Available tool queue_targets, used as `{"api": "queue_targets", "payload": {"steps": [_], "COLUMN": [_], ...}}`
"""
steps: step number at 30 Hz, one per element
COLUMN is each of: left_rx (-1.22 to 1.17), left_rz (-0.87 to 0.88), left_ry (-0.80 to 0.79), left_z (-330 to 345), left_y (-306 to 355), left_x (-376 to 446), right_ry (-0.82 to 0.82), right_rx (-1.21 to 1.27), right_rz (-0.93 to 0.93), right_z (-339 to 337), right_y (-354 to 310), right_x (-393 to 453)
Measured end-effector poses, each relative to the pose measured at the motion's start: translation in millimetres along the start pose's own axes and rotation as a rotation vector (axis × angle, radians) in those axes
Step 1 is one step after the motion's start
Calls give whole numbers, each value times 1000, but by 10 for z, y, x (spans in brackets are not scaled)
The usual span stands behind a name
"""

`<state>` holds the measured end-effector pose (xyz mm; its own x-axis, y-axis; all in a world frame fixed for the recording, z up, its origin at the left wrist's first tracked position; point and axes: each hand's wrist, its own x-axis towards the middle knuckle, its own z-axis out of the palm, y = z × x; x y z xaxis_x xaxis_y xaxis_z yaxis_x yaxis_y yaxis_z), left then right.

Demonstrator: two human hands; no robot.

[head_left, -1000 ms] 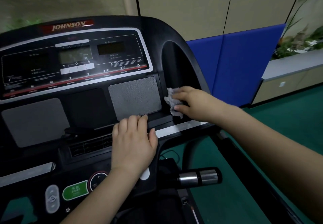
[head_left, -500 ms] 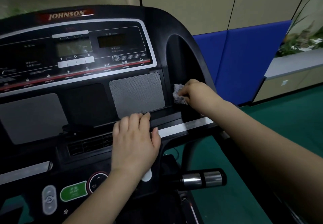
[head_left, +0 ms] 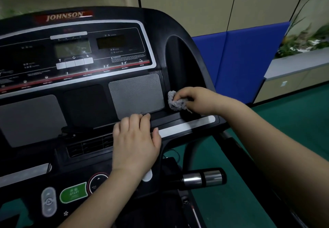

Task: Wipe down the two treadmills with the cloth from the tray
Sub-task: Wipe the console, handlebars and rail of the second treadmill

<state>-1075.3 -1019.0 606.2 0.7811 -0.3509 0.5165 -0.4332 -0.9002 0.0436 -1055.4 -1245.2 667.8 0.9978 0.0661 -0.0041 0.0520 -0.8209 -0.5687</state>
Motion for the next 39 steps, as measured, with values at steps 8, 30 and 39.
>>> {"api": "queue_targets", "payload": {"steps": [8, 30, 39], "left_rx": [-25, -82, -93], "left_rz": [12, -93, -47], "left_ry": [9, 69, 82], "left_z": [12, -144, -99], "left_y": [-35, -222, -281], "left_x": [-18, -186, -221], "right_ry": [27, 263, 217], "right_rx": [-396, -76, -238], "right_rz": [184, -280, -75], "right_z": [88, 744, 294], "right_y": [-88, -502, -93], "right_x": [269, -149, -177]}}
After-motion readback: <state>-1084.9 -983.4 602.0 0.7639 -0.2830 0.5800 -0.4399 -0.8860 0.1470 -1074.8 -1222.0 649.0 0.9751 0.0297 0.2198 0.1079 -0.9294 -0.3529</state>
